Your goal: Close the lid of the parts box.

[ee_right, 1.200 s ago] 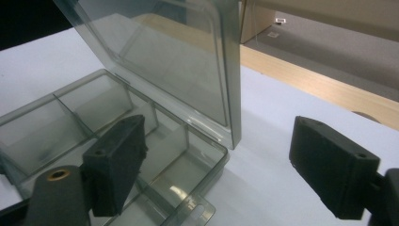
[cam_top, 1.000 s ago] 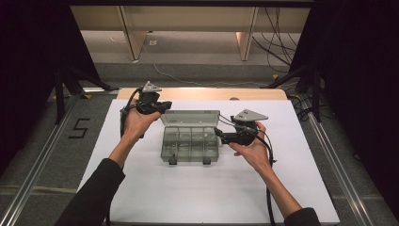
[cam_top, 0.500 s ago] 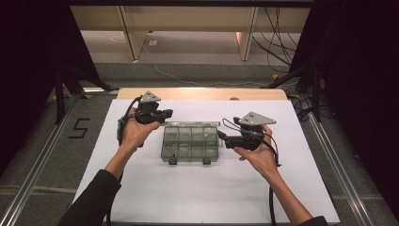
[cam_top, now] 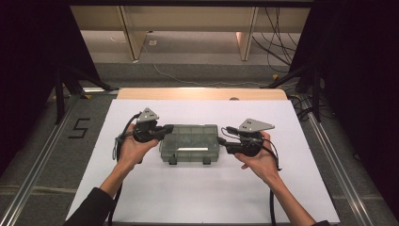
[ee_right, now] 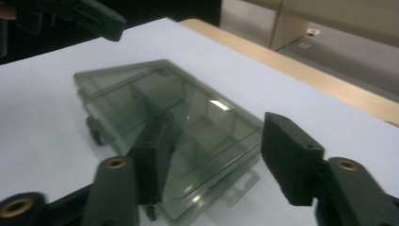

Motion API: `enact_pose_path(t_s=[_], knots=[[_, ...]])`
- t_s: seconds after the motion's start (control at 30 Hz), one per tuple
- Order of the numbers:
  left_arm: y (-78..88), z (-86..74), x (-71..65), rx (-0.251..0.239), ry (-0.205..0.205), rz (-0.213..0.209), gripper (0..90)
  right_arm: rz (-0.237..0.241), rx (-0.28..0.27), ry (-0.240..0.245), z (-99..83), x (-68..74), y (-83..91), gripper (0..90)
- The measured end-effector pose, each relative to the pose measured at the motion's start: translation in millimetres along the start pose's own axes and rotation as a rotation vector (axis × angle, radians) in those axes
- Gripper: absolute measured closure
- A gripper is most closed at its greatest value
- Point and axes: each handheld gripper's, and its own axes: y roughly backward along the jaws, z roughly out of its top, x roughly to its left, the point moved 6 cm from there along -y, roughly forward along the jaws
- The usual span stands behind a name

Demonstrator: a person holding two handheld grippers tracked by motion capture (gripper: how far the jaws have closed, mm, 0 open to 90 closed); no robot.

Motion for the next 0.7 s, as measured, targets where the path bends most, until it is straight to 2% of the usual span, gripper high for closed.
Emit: enact_pose_path(t_s=[0.03,0.07,0.37,0.4,0.5,0.57,0.63,0.67,0.7], knots=[[0.4,-4.6,-2.3,0.003,0.003,-0.011,89.6,-0.003,0.009,0.005,-1.3,1.0,-0.2,51.8],[0.7,-7.6,-4.1,0.003,0.014,-0.005,89.6,0.008,0.016,0.019,-3.0,3.2,-1.6,53.8],[3.1,-25.6,-4.3,0.018,0.011,-0.002,89.6,0.023,0.061,0.07,-12.4,9.3,-7.7,72.8],[3.4,-28.3,-3.6,0.025,-0.001,0.008,89.6,0.024,0.064,0.075,-13.9,10.0,-9.1,74.0],[2.2,-33.8,-4.2,0.028,0.009,0.007,89.6,0.028,0.087,0.089,-18.3,10.9,-11.7,77.8],[3.2,-37.6,-3.6,0.047,-0.011,0.002,89.6,0.021,0.096,0.105,-20.8,10.7,-13.3,79.6],[1.5,-39.6,-5.5,0.034,0.0,0.01,89.6,0.025,0.101,0.119,-22.1,10.8,-14.5,81.4],[2.9,-41.6,-4.1,0.058,-0.025,0.004,89.6,0.032,0.104,0.118,-22.9,11.5,-15.5,82.3],[2.6,-42.7,-4.7,0.061,-0.02,0.006,89.6,0.028,0.105,0.12,-23.5,11.5,-15.6,83.5]])
